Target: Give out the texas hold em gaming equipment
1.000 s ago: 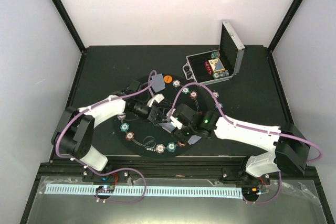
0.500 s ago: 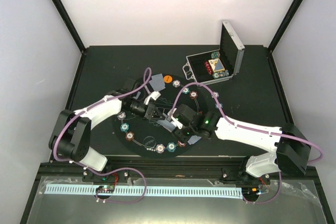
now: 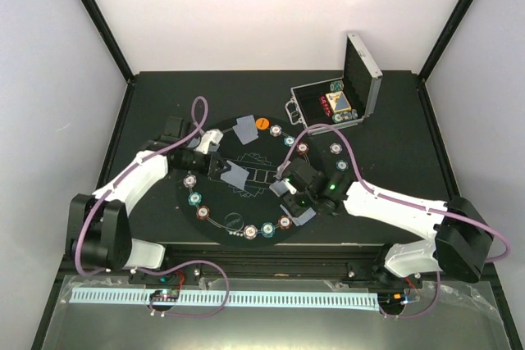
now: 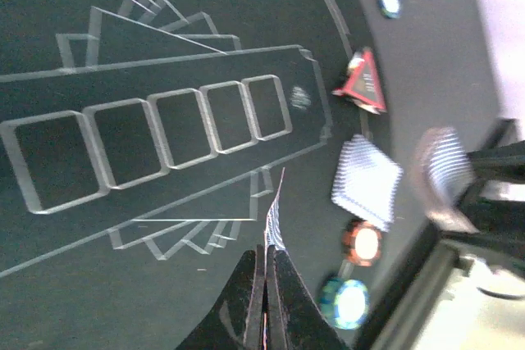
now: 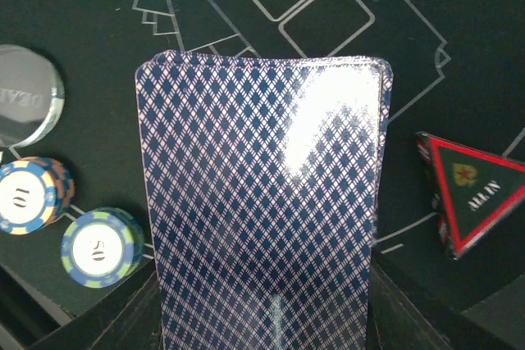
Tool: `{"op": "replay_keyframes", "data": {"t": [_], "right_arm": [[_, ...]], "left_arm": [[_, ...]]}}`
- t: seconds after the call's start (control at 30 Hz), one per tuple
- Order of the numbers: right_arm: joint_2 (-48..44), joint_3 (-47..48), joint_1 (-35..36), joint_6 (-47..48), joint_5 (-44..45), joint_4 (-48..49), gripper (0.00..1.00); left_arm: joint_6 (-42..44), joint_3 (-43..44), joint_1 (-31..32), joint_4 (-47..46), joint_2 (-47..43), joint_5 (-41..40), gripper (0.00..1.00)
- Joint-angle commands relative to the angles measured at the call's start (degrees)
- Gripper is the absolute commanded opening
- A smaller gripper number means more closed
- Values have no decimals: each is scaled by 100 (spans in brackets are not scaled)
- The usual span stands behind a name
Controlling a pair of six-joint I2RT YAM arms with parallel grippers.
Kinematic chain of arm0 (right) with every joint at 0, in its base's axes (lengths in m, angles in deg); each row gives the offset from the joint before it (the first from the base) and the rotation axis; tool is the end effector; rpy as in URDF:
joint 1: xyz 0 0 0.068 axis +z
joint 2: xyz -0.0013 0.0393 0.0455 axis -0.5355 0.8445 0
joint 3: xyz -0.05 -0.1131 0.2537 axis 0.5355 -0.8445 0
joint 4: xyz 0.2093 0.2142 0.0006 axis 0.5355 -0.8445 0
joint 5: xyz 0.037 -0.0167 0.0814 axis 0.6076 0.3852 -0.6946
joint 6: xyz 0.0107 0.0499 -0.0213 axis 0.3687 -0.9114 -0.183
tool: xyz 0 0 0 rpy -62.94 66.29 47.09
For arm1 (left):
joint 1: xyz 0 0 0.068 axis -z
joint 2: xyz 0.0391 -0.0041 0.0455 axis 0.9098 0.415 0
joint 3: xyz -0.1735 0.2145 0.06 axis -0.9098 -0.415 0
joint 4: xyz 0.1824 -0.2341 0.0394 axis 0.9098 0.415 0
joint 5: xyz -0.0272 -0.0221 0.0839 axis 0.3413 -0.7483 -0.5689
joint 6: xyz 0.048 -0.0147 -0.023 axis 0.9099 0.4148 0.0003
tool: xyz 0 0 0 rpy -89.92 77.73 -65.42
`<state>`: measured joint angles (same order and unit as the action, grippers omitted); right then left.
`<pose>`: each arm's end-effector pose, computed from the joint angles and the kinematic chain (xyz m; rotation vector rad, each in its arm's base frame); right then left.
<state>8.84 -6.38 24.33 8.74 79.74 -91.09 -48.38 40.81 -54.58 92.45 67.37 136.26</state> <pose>0.1638 0.2442 0.2071 -0.9216 2.4930 0.3282 0.2823 -0.0821 0.1997 0.3812 2.5522 -1.1713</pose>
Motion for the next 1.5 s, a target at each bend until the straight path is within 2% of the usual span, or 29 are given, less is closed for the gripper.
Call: {"op": "replay_keyframes", "data": {"t": [0.0, 0.13, 0.27, 0.4, 0.5, 0.77, 0.83, 1.17, 1.47], "right_arm": [[-253, -115, -240, -125, 181, 180, 55], [-391, -171, -369, -91, 150, 240, 55], [-536, -196, -447, -1, 98, 314, 55], [-731, -269, -546, 70, 60, 356, 55], [-799, -339, -583, 79, -68, 467, 55], [-774, -374, -611, 103, -168, 568, 55], [-779, -381, -609, 109, -174, 572, 55], [-900, -401, -615, 107, -199, 593, 55], [-1032, -436, -614, 102, -223, 625, 55]], "left_arm": [[706, 431, 13, 182, -520, -1823, 2], [1396, 409, 485, -308, -894, -3361, 1], [2492, 257, 1631, -837, -737, -5764, 2], [2472, 470, 1916, -774, 150, -6965, 1], [2959, 129, 2228, -1587, 260, -7475, 2], [4798, -1310, 2582, -4210, -158, -7188, 2], [5106, -1478, 2602, -4552, -91, -7084, 2], [5558, -1797, 2616, -4811, 263, -6420, 7], [5614, -1825, 2656, -4316, 599, -6166, 10]]}}
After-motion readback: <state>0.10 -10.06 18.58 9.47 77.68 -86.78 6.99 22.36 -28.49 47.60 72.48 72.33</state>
